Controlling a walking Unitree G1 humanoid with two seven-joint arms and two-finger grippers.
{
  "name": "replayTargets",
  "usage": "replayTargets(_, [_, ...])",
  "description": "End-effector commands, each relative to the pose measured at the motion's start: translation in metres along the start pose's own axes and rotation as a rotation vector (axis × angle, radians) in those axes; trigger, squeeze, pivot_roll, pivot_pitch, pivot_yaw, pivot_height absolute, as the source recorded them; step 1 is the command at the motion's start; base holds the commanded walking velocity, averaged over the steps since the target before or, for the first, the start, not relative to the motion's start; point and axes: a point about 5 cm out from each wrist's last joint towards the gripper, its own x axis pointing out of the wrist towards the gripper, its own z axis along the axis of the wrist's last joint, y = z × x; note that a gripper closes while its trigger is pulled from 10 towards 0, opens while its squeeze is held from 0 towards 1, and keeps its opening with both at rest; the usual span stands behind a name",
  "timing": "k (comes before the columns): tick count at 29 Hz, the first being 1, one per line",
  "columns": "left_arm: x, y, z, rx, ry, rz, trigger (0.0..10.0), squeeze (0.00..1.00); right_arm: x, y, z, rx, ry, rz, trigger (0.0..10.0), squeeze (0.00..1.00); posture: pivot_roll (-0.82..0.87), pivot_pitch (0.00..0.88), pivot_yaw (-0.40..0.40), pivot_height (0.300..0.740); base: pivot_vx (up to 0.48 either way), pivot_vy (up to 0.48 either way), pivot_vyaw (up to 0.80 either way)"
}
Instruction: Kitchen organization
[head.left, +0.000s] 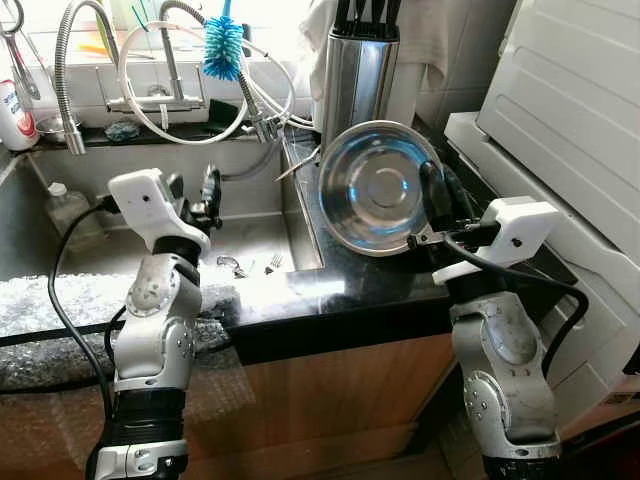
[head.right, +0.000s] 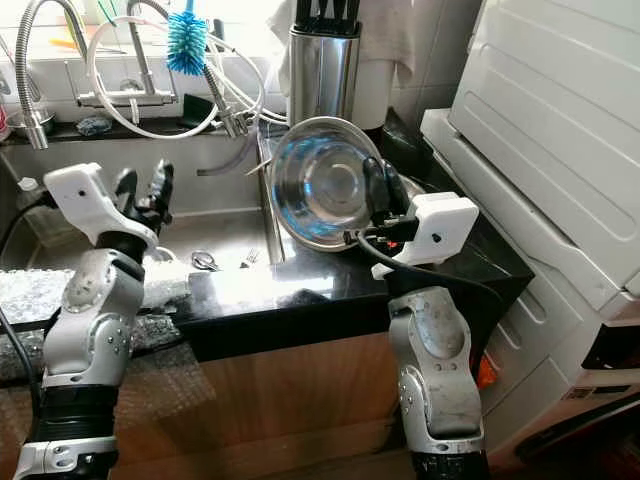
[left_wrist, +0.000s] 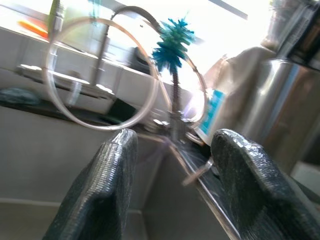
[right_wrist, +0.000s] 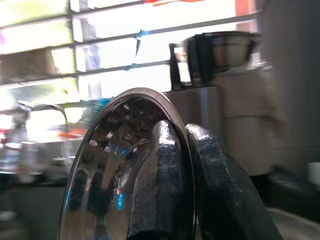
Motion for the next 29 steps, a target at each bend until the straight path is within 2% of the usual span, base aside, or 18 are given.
replayTargets(1, [0.001, -0.009, 0.011, 0.001, -0.027, -0.080, 10.0, 0.00, 0.003, 0.003, 0.007, 0.045, -0.030, 0.060, 10.0, 0.00, -0.14, 0.000, -0.060, 0.740, 0.000, 0.000, 0.00])
replayTargets(8, [-0.004, -0.018, 0.009, -0.007, 0.003, -0.162, 10.0, 0.00, 0.001, 0.000, 0.006, 0.085, -0.028, 0.081, 10.0, 0.00, -0.14, 0.000, -0.059, 0.740, 0.000, 0.000, 0.00])
replayTargets(9, [-0.005, -0.018, 0.007, 0.033, 0.012, -0.175, 10.0, 0.91, 0.000, -0.002, 0.005, 0.109, -0.029, 0.076, 10.0, 0.00, -0.14, 0.000, -0.057, 0.740, 0.000, 0.000, 0.00])
replayTargets(11, [-0.005, -0.018, 0.007, 0.033, 0.012, -0.175, 10.0, 0.91, 0.000, -0.002, 0.005, 0.109, -0.029, 0.076, 10.0, 0.00, -0.14, 0.000, -0.057, 0.740, 0.000, 0.000, 0.00])
replayTargets(12, [-0.007, -0.017, 0.006, 0.047, 0.020, -0.182, 10.0, 1.00, -0.001, -0.007, 0.003, 0.151, -0.032, 0.067, 10.0, 0.00, -0.13, 0.000, -0.058, 0.740, 0.000, 0.000, 0.00])
replayTargets(15, [-0.008, -0.015, 0.007, 0.031, 0.021, -0.183, 10.0, 1.00, -0.003, -0.013, 0.003, 0.196, -0.038, 0.049, 10.0, 0.00, -0.13, 0.000, -0.059, 0.740, 0.000, 0.000, 0.00])
replayTargets(21, [-0.007, -0.001, 0.011, 0.026, 0.007, -0.103, 10.0, 1.00, -0.004, -0.021, 0.003, 0.199, -0.038, 0.029, 10.0, 0.00, -0.13, 0.000, -0.058, 0.740, 0.000, 0.000, 0.00])
replayTargets(27, [-0.008, -0.006, 0.014, -0.050, 0.001, -0.156, 10.0, 1.00, -0.005, -0.027, 0.002, 0.204, -0.039, 0.012, 10.0, 0.00, -0.13, 0.000, -0.059, 0.740, 0.000, 0.000, 0.00])
replayTargets(29, [-0.009, -0.013, 0.015, -0.076, 0.014, -0.213, 10.0, 1.00, -0.005, -0.028, 0.002, 0.208, -0.038, 0.009, 10.0, 0.00, -0.13, 0.000, -0.059, 0.740, 0.000, 0.000, 0.00])
